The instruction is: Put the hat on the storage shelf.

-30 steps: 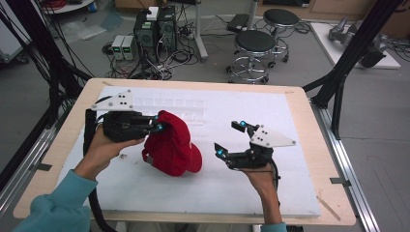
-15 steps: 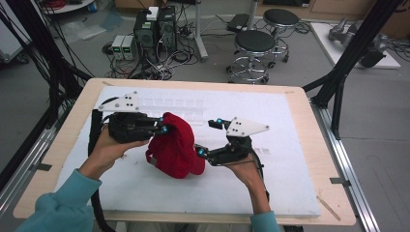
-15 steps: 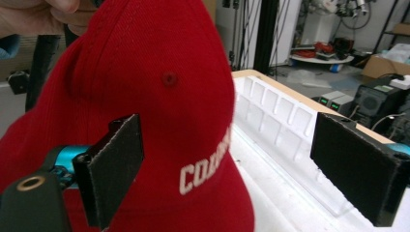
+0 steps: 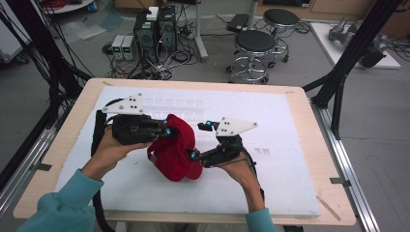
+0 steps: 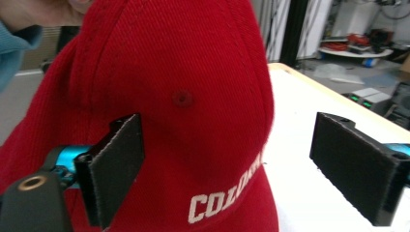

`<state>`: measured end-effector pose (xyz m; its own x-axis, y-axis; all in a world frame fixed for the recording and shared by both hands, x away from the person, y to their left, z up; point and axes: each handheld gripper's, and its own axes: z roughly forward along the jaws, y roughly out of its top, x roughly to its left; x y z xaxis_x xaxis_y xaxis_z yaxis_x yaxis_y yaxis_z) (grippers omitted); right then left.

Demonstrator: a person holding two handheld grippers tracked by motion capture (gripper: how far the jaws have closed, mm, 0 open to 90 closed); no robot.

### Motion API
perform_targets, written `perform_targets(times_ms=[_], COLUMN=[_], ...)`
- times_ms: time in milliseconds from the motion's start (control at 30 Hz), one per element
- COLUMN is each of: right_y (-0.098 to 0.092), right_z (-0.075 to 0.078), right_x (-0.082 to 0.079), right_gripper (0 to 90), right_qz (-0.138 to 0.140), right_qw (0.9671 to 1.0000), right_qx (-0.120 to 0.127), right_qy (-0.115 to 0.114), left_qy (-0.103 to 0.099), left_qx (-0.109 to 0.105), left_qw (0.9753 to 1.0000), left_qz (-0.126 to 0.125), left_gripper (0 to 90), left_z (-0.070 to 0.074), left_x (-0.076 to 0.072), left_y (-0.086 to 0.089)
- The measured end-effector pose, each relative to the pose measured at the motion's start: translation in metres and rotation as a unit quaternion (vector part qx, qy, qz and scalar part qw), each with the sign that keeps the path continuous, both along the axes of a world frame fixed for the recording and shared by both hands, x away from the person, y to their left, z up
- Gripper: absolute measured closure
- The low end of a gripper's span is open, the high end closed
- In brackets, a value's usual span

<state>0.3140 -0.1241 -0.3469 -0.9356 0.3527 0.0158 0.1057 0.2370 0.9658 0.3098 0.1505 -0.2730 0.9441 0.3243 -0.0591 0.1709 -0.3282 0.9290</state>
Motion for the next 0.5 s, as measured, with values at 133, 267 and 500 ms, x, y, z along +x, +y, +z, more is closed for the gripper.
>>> perform_targets(times_ms=[133, 267, 500], right_y=[0.0043, 0.0051, 0.0061], right_z=[0.0018, 0.0025, 0.0054], right_x=[-0.0016, -0.0028, -0.0085], right_gripper=[32.4, 42.5, 70.0], right_qz=[0.03, 0.039, 0.05], right_qw=[0.9995, 0.9992, 0.9982], right_qx=[-0.005, -0.009, -0.021], right_qy=[-0.01, -0.011, -0.027], left_qy=[0.001, 0.001, -0.007], left_qx=[-0.002, 0.0, 0.002], left_qw=[1.0, 1.0, 0.9999], left_qz=[-0.002, -0.007, -0.009], left_gripper=[86.3, 86.3, 86.3], left_z=[0.0, 0.0001, 0.0002], left_x=[-0.0007, -0.0018, -0.0039], left_y=[-0.0013, -0.0025, -0.0046])
